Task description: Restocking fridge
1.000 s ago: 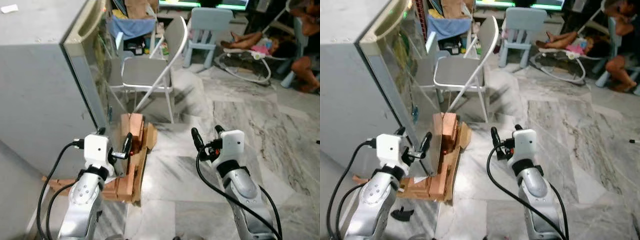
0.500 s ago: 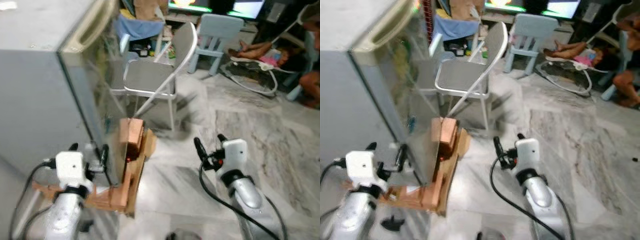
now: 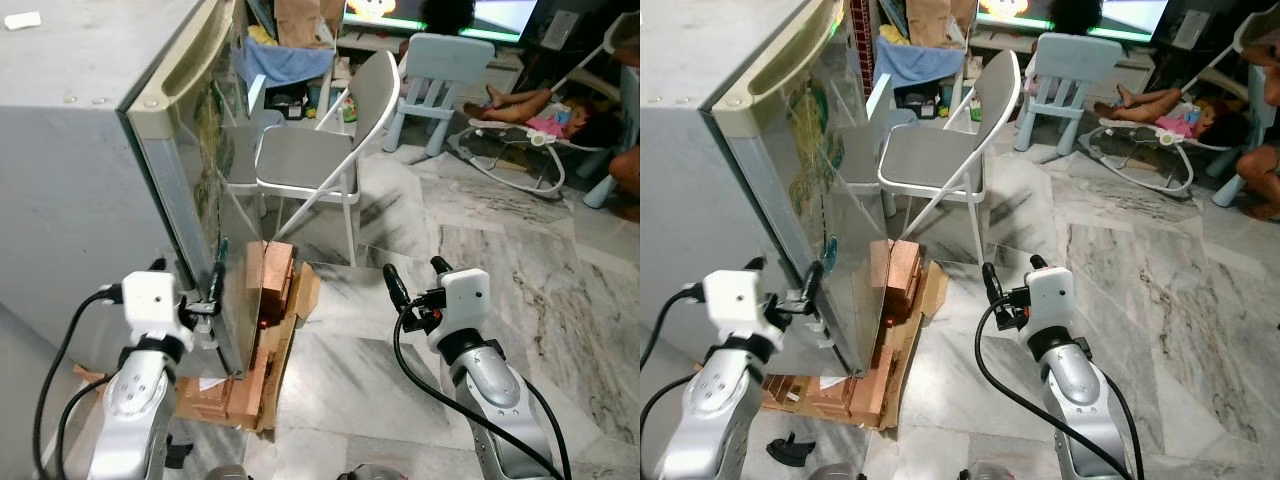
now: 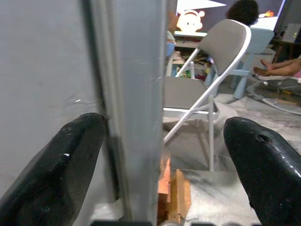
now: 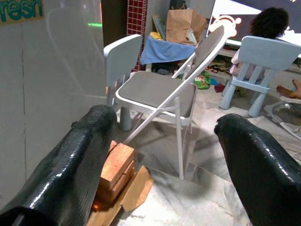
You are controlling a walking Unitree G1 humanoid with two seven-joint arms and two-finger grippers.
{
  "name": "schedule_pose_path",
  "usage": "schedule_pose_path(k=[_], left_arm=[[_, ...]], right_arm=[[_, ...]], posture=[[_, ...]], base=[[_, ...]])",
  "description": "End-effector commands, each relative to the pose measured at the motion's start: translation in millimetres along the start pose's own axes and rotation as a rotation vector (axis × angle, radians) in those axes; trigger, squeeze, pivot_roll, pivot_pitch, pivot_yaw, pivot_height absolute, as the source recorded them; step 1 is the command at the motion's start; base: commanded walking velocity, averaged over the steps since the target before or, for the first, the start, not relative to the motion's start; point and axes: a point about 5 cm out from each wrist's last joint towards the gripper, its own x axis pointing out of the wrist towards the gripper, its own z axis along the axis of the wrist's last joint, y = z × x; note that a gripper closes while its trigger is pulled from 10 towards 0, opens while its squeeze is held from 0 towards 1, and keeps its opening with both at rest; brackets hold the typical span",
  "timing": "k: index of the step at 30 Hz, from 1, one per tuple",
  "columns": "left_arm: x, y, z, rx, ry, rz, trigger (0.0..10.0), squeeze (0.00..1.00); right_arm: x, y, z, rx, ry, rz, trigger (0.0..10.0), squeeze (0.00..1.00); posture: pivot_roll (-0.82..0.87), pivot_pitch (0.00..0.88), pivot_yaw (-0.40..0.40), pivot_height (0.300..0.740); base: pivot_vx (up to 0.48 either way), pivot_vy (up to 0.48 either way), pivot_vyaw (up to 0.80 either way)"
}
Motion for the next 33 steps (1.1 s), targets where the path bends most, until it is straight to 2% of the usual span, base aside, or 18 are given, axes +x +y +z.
schedule_pose_path(k=[1,6,12,17,23,25,27,29,31,33], left_arm=[[2.8,-0.1,-1.1,-0.010,0.007,-0.016,10.0,0.00],[14.3,0.7,3.5,0.005,-0.014,-0.040,10.0,0.00],[22.7,-0.8,4.9,0.007,-0.024,-0.052,10.0,0.00],[33.8,2.7,7.5,0.032,-0.037,-0.020,10.0,0.00],[41.5,3.6,6.8,0.010,-0.026,-0.002,10.0,0.00],[49.3,-3.9,11.6,0.004,-0.043,-0.029,10.0,0.00],[61.0,-18.6,19.7,-0.006,-0.066,-0.088,10.0,0.00],[72.2,-36.6,30.2,-0.014,-0.090,-0.171,10.0,0.00],[90.5,-67.6,55.1,-0.032,-0.146,-0.295,10.0,0.00],[96.8,-80.9,66.4,-0.038,-0.171,-0.348,10.0,0.00]], right_arm=[[1.1,-1.8,0.4,-0.009,0.001,-0.005,10.0,0.00],[-6.8,-1.9,-6.4,-0.017,0.039,0.008,10.0,0.00],[-3.8,1.2,-5.5,-0.009,0.037,0.006,10.0,0.00],[-3.1,3.0,-4.5,-0.007,0.033,0.010,10.0,0.00],[-3.5,2.5,-4.2,-0.005,0.032,0.008,10.0,0.00],[-3.5,3.3,-4.3,-0.003,0.033,0.010,10.0,0.00],[-3.4,5.5,-5.1,0.004,0.038,0.025,10.0,0.00],[-4.1,8.4,-7.2,0.012,0.055,0.051,10.0,0.00],[-12.4,12.9,-14.3,0.032,0.117,0.125,10.0,0.00],[-17.4,14.2,-16.9,0.048,0.142,0.157,10.0,0.00]], posture=[[0.06,0.024,-0.042,0.740],[0.05,0.028,-0.035,0.740],[0.05,0.029,-0.031,0.740],[0.05,0.032,-0.030,0.740],[0.05,0.033,-0.030,0.740],[0.05,0.033,-0.031,0.740],[0.05,0.031,-0.035,0.740],[0.05,0.030,-0.036,0.740],[0.05,0.026,-0.035,0.740],[0.05,0.025,-0.032,0.740]], base=[[0.000,0.000,0.00],[0.000,0.000,0.00],[0.000,0.000,0.00],[0.000,0.000,0.00],[0.000,0.000,0.00],[0.000,0.000,0.00],[0.000,0.000,0.00],[0.000,0.000,0.00],[0.000,0.000,0.00],[0.000,0.000,0.00]])
